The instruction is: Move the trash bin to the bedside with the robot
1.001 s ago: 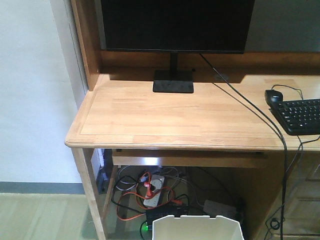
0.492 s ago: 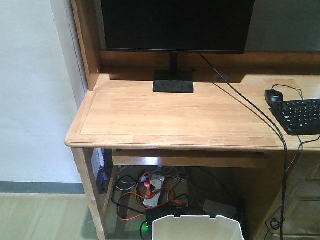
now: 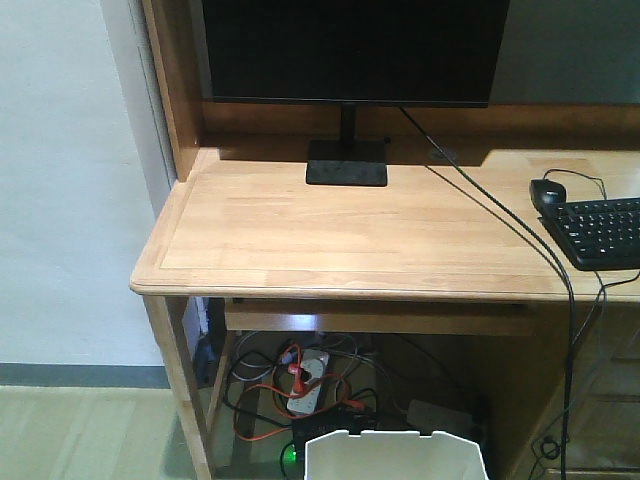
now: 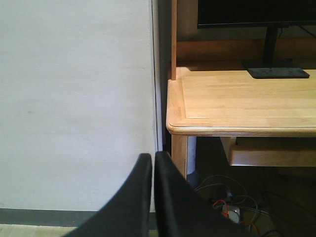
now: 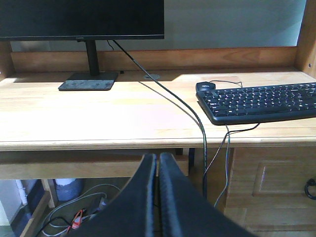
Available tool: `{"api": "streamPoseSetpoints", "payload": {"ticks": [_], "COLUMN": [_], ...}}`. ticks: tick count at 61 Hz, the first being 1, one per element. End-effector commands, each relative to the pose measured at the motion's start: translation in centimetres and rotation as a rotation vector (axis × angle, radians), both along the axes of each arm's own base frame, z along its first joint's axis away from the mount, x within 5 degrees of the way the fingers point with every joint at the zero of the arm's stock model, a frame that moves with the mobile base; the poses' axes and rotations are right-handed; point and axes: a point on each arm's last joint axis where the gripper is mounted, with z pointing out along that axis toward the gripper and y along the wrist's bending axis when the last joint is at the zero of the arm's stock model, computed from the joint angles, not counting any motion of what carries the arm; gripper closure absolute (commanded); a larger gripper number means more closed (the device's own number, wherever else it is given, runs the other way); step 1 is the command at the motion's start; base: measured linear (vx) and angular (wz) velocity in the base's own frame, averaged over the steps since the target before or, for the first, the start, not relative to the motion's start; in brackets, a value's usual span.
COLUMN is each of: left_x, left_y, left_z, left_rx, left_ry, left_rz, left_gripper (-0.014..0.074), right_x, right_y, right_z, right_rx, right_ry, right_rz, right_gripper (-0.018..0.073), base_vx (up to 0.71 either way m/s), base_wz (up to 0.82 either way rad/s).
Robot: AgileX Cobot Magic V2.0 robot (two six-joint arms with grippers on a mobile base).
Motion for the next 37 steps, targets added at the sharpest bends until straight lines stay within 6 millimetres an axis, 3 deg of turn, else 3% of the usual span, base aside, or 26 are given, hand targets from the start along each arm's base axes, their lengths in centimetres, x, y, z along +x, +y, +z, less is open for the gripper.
{"api": "streamPoseSetpoints", "payload": {"ticks": [1,21,37], "left_x": [0.1,0.1,0.1], "left_y": [0.0,0.0,0.0], "left_z": [-0.3,-0.3,-0.3], "left_rx": [-0.007,-0.007,-0.007], "left_ry": [-0.053,-0.053,-0.053], "left_rz": [0.0,0.0,0.0], "left_gripper": [0.0594,0.0594,0.0594], "right_x": [0.0,-0.1,-0.9], "right_y": [0.0,0.0,0.3], "right_z": [0.5,1.6,4.7], "right_rx": [-0.013,-0.08,-0.101], "right_ry": [-0.092,-0.204,-0.545], "right_rz": [-0.002,0.003,0.019], "right_gripper": [0.0564,0.0564,0.0564], "base_vx": [0.0,0.0,0.0], "base_wz": [0.0,0.0,0.0]}}
